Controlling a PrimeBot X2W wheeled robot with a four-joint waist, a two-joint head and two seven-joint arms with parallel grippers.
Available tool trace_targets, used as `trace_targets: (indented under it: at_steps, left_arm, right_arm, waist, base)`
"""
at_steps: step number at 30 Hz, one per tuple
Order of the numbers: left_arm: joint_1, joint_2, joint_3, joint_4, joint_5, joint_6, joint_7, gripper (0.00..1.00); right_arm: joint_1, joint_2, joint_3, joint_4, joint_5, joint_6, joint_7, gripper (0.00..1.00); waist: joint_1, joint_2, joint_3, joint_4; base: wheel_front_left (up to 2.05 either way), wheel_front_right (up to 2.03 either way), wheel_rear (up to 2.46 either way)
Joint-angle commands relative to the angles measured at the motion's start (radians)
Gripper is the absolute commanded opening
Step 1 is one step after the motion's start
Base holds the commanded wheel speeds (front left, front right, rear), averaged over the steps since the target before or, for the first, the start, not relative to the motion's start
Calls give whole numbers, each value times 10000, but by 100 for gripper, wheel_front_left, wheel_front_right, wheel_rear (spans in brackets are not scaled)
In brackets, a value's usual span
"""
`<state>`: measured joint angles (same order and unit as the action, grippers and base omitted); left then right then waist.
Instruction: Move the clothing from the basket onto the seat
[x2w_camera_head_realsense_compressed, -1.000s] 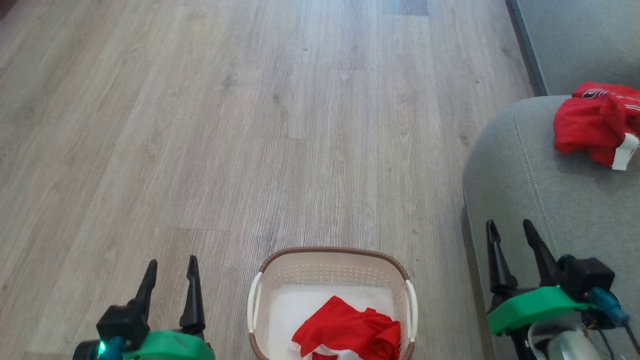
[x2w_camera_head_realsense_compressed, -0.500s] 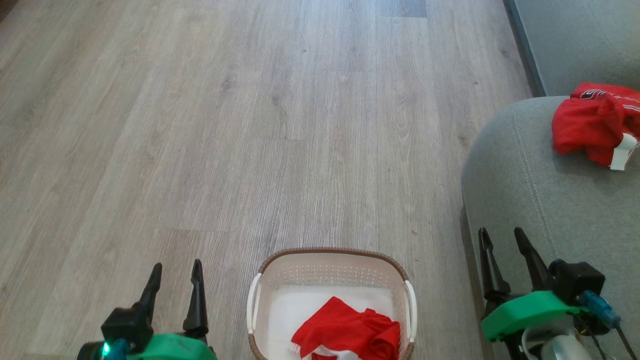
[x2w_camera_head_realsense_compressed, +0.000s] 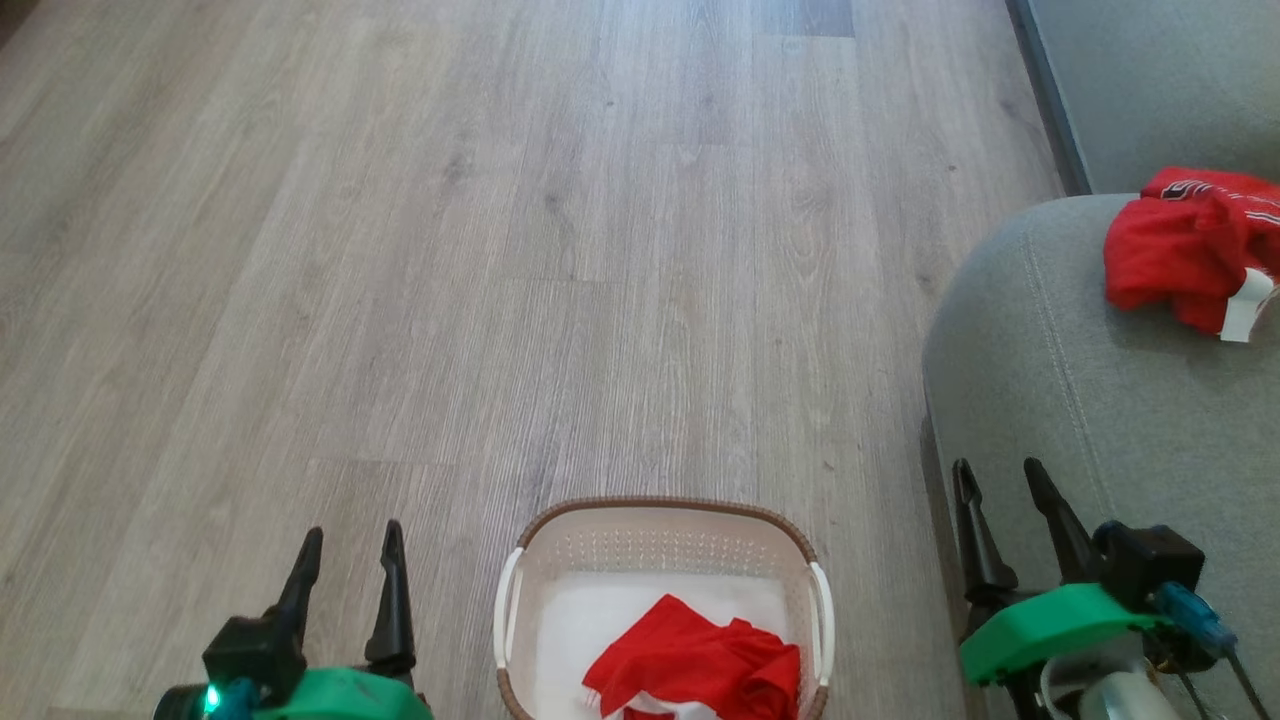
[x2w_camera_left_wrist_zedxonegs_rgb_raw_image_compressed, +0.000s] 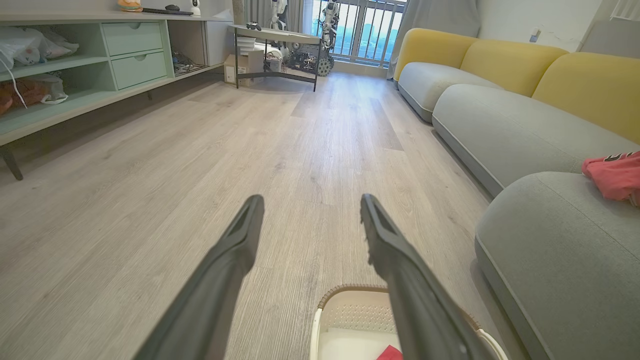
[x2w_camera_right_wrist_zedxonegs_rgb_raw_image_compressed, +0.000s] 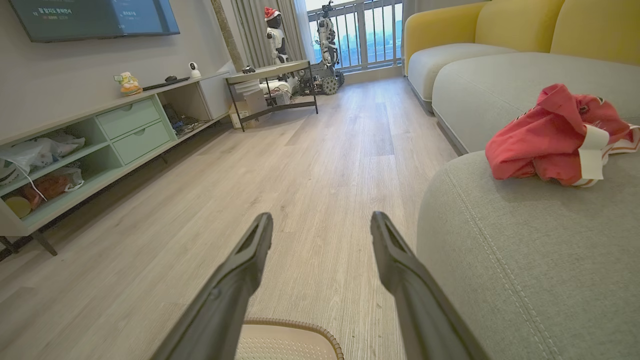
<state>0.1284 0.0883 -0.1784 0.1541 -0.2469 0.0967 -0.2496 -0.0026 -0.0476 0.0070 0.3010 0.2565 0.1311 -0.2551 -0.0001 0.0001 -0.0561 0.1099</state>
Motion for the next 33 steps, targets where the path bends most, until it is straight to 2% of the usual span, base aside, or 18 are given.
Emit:
trace_targets:
  at_steps: [1, 10, 17, 22, 28, 33]
  left_arm:
    - [-329, -49, 433, -292, 123, -53, -122, 100]
    - [-309, -122, 488, -223, 242, -187, -122, 100]
    - [-688, -169, -2, 392, 492, -553, -122, 100]
    - [-1410, -250, -813, 1305, 728, -913, -97, 100]
    - [-2788, -349, -2158, 3199, 918, -1497, 93, 100]
    - [-4114, -375, -3449, 4771, 590, -1678, 104, 100]
  right_arm:
    - [-163, -26, 261, -267, 53, -4, -67, 100]
    - [-159, -26, 146, -283, 28, -4, -67, 100]
    - [-199, -26, -382, -461, -277, -4, -67, 100]
    - [-404, -26, -753, -747, -543, -4, -67, 100]
    - [-905, -26, -1121, -1127, -866, -4, -67, 100]
    - [-1447, -26, -1123, -1551, -1124, -4, -67, 100]
  waist:
    - [1, -1, -10, -8]
    - [1, -1, 28, -56]
    - [1, -1, 366, -192]
    - [1, -1, 1016, -378]
    - [1, -1, 2249, -640]
    - [1, -1, 3443, -940]
  base:
    - [0, 0, 0]
    - [0, 0, 0]
    - [0, 0, 0]
    - [0, 0, 0]
    - [0, 0, 0]
    - [0, 0, 0]
